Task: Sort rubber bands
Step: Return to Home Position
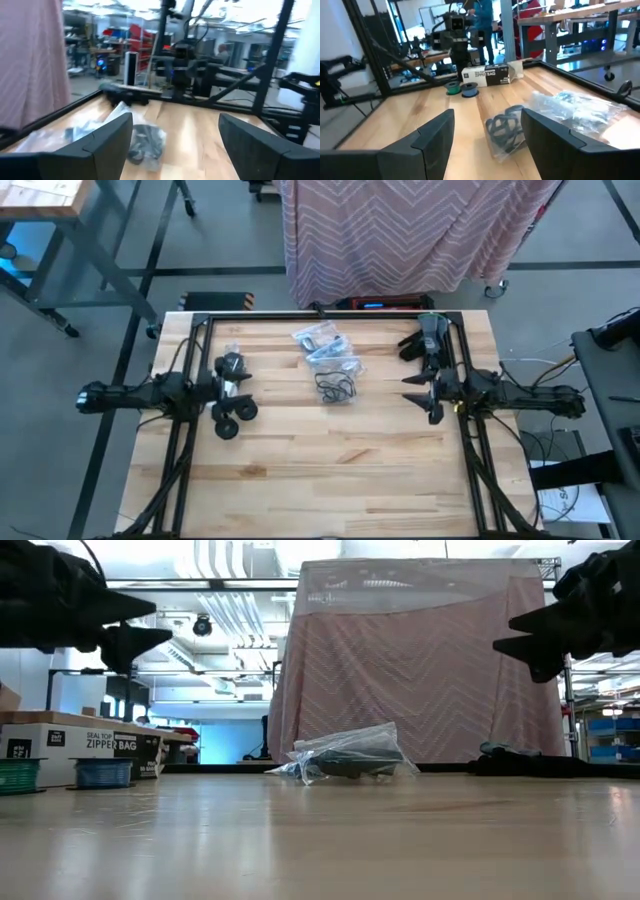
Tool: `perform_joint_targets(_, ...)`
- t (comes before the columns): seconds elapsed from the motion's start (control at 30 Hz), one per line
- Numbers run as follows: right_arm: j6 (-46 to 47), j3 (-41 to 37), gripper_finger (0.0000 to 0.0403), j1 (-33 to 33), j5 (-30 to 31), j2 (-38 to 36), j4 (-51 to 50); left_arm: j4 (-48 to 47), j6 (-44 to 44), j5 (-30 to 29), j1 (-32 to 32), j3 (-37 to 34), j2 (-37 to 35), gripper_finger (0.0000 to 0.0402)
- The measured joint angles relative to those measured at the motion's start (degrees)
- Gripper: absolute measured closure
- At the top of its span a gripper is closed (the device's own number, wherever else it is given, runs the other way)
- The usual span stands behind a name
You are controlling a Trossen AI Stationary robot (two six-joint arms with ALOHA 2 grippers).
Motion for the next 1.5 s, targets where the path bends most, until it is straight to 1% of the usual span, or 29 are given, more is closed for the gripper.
perform_joint_targets(0.13, -8.4, 0.0, 0.0177, 0.0, 0.0, 0.1, 0.0, 0.4, 2.2, 2.5, 0.0, 0.0, 0.2, 0.0123)
perform_joint_targets(0.27, -11.8, 0.0, 0.0170, 0.0, 0.0, 0.0, 0.0, -0.3, 3.3, 3.6, 0.0, 0.0, 0.5, 0.0131)
perform_joint_targets(0.53, -8.7, 0.0, 0.0162, 0.0, 0.0, 0.0, 0.0, -1.1, 2.1, 3.5, 0.0, 0.0, 2.3, 0.0138)
perform_joint_targets(0.9, -7.9, 0.0, 0.0178, 0.0, 0.0, 0.0, 0.0, -1.1, 1.9, 3.4, 0.0, 0.0, 5.8, 0.0119)
perform_joint_targets(1.1, -7.9, 0.0, 0.0181, 0.0, 0.0, 0.0, 0.0, -1.1, 1.9, 3.4, 0.0, 0.0, 7.7, 0.0115)
perform_joint_targets(1.5, -7.9, 0.0, 0.0163, 0.0, 0.0, 0.0, -0.1, -1.1, 1.9, 3.4, 0.0, -0.1, 11.5, 0.0134)
